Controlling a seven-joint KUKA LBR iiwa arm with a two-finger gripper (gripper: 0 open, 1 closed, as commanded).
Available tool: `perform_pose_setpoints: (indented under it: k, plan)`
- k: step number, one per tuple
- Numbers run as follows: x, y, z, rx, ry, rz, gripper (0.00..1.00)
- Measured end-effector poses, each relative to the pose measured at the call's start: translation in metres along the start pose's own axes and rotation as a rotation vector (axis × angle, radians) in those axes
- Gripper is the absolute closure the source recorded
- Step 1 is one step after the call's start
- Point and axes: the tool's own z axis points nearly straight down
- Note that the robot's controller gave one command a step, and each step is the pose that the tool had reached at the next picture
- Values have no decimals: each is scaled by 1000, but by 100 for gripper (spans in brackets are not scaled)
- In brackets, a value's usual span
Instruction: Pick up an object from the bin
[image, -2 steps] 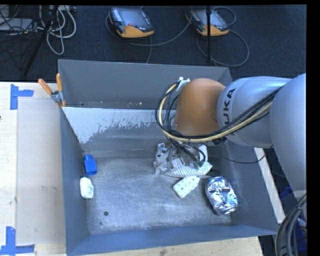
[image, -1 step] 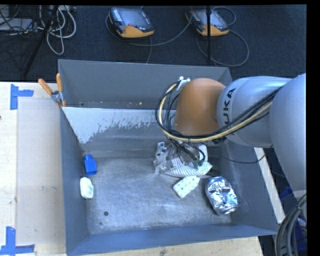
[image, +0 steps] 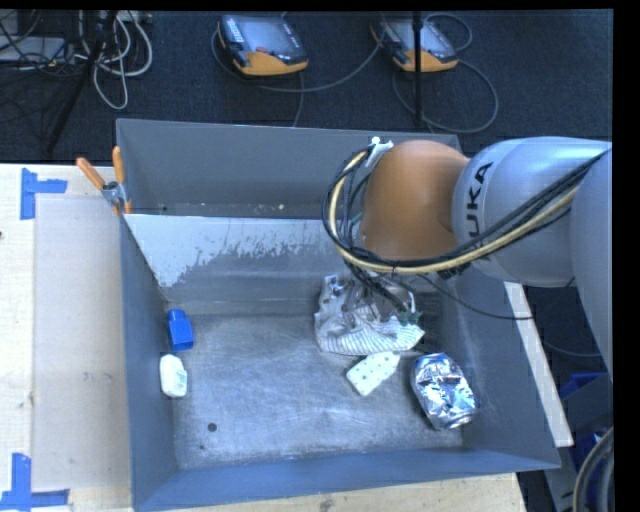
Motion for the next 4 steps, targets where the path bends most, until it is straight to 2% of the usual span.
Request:
perform_pose_setpoints:
  k: [1,2,3,4]
  plan:
    - [-1,-1,-16,0,-3,1,100]
    - [19,9,-51,1,-4,-144,100]
    - [32,12,-52,2,-8,-80,100]
    - [37,10,-34,1,-4,170,100]
